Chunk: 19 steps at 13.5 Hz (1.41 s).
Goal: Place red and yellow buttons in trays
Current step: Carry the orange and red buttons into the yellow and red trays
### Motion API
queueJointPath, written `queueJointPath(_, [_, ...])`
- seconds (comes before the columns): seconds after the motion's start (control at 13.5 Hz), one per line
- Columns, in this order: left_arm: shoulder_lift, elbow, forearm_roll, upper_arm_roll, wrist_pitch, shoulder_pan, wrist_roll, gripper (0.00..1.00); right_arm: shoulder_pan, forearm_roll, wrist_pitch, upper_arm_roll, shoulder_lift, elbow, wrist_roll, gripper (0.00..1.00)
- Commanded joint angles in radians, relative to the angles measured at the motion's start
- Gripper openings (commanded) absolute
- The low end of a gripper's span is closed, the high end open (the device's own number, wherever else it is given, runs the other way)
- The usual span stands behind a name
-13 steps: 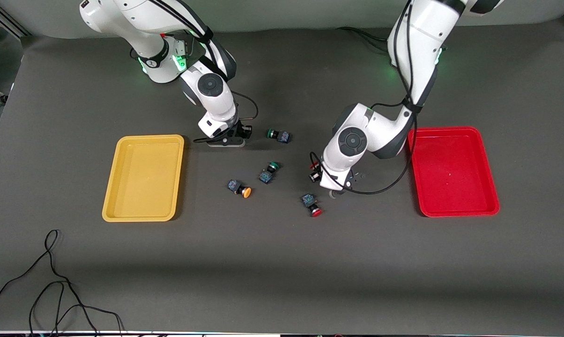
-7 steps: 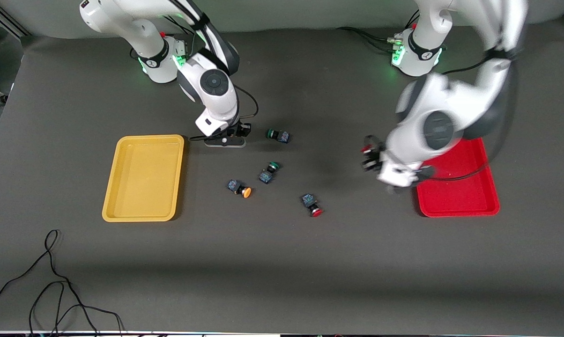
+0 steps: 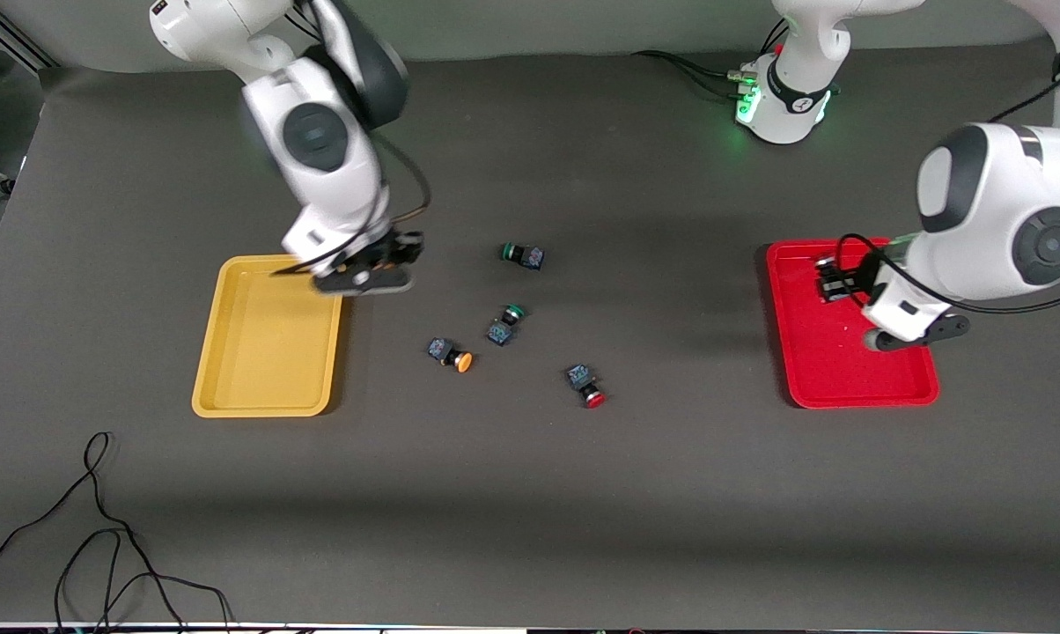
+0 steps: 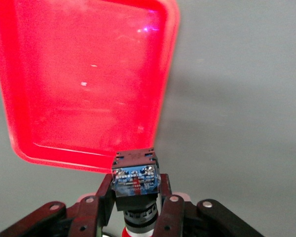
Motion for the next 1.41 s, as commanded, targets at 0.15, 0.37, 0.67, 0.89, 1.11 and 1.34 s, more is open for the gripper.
queueJointPath(0.15, [-0.006, -0.243, 0.031, -0.017, 0.271, 0.017, 0.024, 0.00, 0.001, 0.033, 0.033, -0.302, 0.036, 0.022, -0.562, 0.14])
queueJointPath(0.37, [0.064, -0.317, 0.045, -0.015, 0.469, 0.017, 0.024, 0.00, -0.002, 0.105, 0.112, -0.443, 0.091, -0.018, -0.811, 0.13])
queueJointPath(0.67, [0.126, -0.316, 0.046, -0.015, 0.537, 0.043, 0.022, 0.56, -0.055, 0.330, 0.434, -0.465, 0.286, -0.176, -1.040, 0.14])
queueJointPath(0.89, [0.078, -0.271, 0.045, -0.018, 0.436, 0.037, 0.005, 1.00, -0.083, 0.485, 0.442, -0.465, 0.384, -0.168, -1.094, 0.14])
queueJointPath(1.11, [0.099, -0.002, 0.032, -0.029, 0.093, -0.017, -0.073, 1.00, -0.104, 0.570, 0.441, -0.466, 0.427, -0.167, -1.051, 0.14])
queueJointPath(1.34, [0.202, 0.256, -0.007, -0.034, -0.057, -0.136, -0.282, 1.00, -0.104, 0.582, 0.436, -0.466, 0.430, -0.167, -0.927, 0.20])
